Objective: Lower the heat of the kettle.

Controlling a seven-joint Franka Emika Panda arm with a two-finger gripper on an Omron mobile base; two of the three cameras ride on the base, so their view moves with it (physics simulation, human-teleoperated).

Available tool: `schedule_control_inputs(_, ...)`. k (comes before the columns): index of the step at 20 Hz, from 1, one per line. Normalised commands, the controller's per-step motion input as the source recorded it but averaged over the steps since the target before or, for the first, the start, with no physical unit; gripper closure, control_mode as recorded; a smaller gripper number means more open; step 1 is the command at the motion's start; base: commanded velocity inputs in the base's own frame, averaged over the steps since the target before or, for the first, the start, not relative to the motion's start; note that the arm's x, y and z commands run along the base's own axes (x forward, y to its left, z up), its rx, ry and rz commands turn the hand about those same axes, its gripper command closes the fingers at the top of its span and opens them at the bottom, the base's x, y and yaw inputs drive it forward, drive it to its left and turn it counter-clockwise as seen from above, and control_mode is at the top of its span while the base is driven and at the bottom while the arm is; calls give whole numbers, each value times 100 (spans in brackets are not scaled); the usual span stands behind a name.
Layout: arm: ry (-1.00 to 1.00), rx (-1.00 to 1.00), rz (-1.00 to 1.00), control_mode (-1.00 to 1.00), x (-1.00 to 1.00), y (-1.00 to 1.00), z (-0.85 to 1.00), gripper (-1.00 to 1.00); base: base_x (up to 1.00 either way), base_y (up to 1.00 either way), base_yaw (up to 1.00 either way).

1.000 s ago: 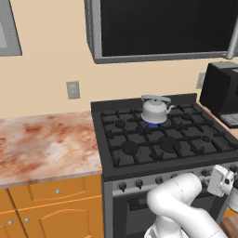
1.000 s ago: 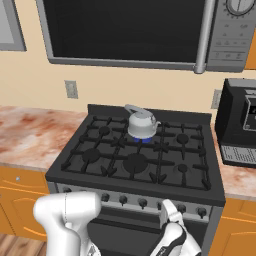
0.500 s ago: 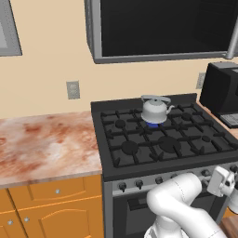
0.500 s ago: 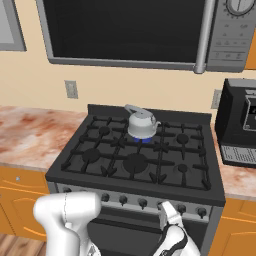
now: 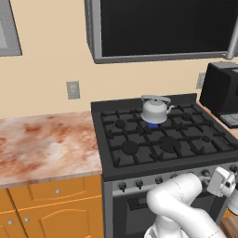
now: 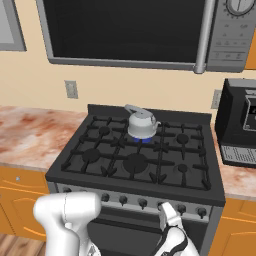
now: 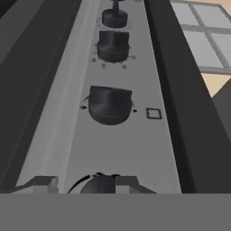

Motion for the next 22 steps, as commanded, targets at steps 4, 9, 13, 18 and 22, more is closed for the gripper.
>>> schedule_control_inputs(4, 0, 3, 0, -100, 16, -15, 13, 100, 0, 0, 0)
schedule_control_inputs(9, 0, 1, 0, -100, 19, -16, 19, 100, 0, 0, 0)
schedule_control_inputs(13, 0, 0, 0, -100, 19, -7, 27, 100, 0, 0, 0)
schedule_control_inputs(18, 0, 0, 0, -100, 13, -4, 42, 100, 0, 0, 0)
schedule_control_inputs(22, 0, 0, 0, -100, 12, -3, 38, 100, 0, 0, 0)
